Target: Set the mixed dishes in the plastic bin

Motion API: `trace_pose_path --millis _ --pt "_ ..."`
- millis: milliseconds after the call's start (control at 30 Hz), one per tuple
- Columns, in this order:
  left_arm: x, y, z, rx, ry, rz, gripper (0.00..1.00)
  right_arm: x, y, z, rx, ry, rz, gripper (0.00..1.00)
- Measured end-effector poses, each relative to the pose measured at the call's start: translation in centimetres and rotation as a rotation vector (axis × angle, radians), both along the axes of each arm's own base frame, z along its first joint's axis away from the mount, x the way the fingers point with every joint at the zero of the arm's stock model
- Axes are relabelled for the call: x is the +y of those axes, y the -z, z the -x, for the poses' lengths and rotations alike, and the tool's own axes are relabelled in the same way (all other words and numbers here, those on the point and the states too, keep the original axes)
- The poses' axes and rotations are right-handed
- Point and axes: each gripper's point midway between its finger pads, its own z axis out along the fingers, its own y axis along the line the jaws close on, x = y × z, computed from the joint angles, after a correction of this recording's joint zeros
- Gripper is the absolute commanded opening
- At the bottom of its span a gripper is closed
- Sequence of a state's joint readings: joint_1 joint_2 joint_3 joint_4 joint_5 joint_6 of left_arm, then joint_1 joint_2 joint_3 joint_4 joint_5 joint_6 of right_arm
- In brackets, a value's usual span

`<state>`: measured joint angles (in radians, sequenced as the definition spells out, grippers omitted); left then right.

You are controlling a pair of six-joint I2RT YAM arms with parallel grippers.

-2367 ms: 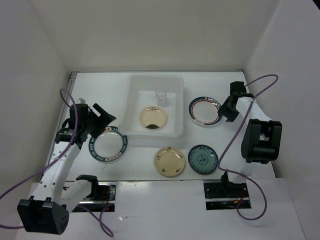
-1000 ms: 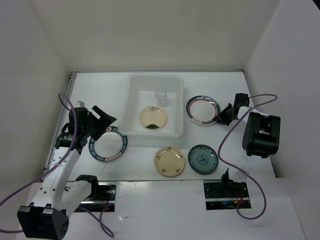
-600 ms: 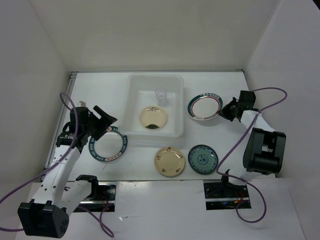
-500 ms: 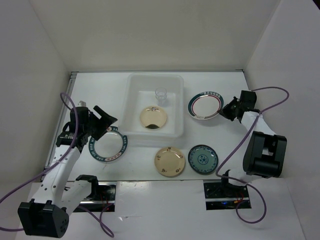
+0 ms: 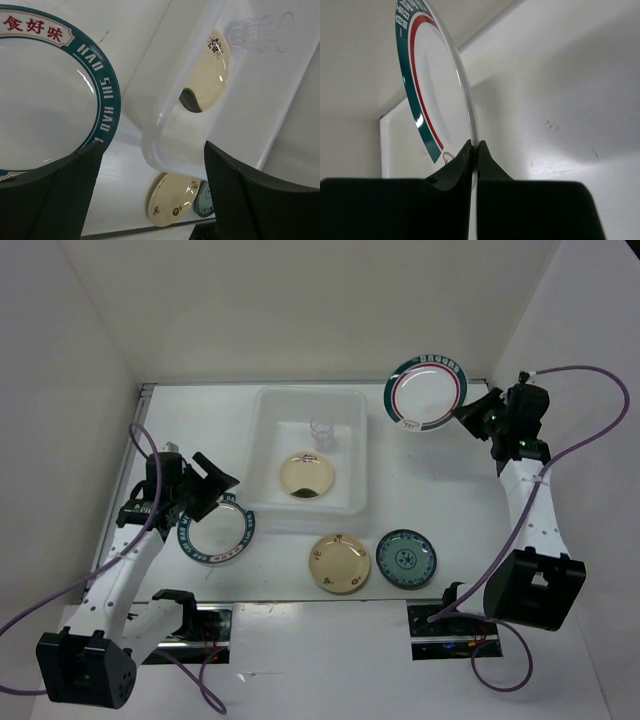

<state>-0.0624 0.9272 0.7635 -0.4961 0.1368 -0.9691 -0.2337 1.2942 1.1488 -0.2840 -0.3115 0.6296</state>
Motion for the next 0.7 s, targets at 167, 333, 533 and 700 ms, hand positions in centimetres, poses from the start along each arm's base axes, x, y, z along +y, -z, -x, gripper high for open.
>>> trace_pose_path --millis 167,333,533,700 --pt "-0.4 0.2 0.1 0.007 0.017 -0.001 0.89 3.9 -4.9 -0.1 -0.106 -0.176 0.041 0.00" --pt "-0.4 0.7 0.3 0.009 0.018 -0.003 0.89 14.1 -2.9 2.5 -0.046 -0.483 0.094 0.00" --pt "-0.5 2.0 1.2 0.034 0.027 -0.006 0.89 20.6 1.7 6.6 0.093 -0.712 0.082 0.00" --pt "-0.6 2.0 1.4 0.021 0.045 -0.018 0.89 21.8 6.0 6.4 0.219 -0.743 0.083 0.00"
